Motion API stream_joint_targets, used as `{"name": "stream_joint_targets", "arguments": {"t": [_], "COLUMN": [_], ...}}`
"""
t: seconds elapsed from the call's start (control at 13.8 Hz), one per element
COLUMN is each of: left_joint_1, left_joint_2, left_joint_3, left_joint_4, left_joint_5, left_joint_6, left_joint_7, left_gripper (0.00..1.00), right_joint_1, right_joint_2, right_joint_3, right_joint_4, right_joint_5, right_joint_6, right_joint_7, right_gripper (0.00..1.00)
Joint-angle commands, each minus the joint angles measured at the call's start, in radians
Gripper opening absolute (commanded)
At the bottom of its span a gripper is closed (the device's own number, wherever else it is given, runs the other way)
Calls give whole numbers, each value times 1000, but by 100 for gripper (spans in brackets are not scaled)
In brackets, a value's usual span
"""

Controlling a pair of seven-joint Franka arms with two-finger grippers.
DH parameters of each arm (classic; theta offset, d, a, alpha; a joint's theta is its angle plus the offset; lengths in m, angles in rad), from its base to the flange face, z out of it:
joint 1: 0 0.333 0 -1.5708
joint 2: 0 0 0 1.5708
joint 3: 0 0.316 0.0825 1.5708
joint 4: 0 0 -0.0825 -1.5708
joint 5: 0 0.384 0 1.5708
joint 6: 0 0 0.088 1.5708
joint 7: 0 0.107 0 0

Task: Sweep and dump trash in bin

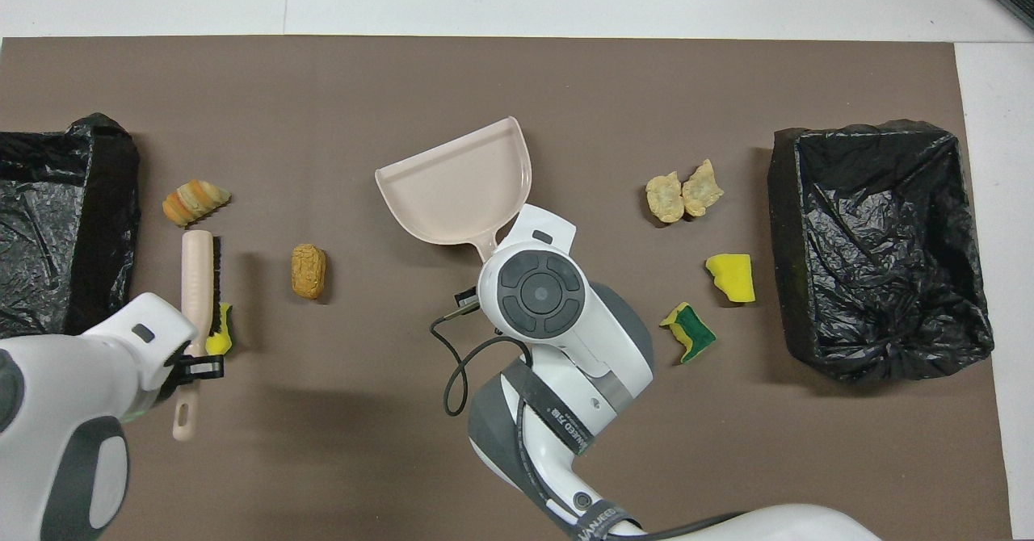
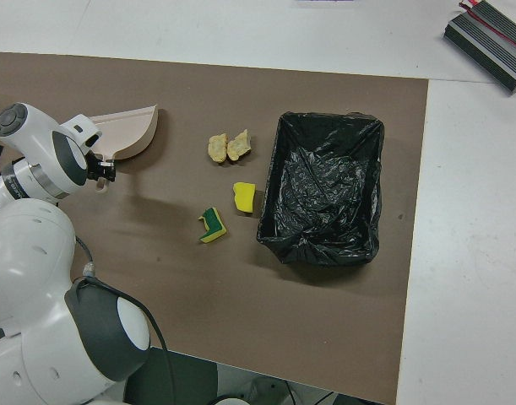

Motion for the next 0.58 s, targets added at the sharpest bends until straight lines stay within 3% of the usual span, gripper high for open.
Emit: {"name": "stream_joint_targets", "arguments": {"t": [0.0, 0.29, 0.51], "left_joint_1": [95, 139, 133], "left_joint_2": [173, 427, 498], "left_joint_3": [-11, -9, -12], "left_joint_4": [148, 334, 362], "left_joint_5": [82, 218, 220], "left_joint_6": [18, 104, 116], "left_joint_7": [60, 71, 103], "left_gripper": [0, 0, 0], "right_joint_1": [-30, -89, -118], "right_joint_2": [-29, -16, -12], "right_joint_3": [8, 8, 6], "right_joint_4": [-20, -15, -11], "right_joint_5": [9, 55, 53], "right_joint_6": [4, -42, -65], "right_joint_7": [-266, -709, -931], "right_gripper": [0, 0, 0]}}
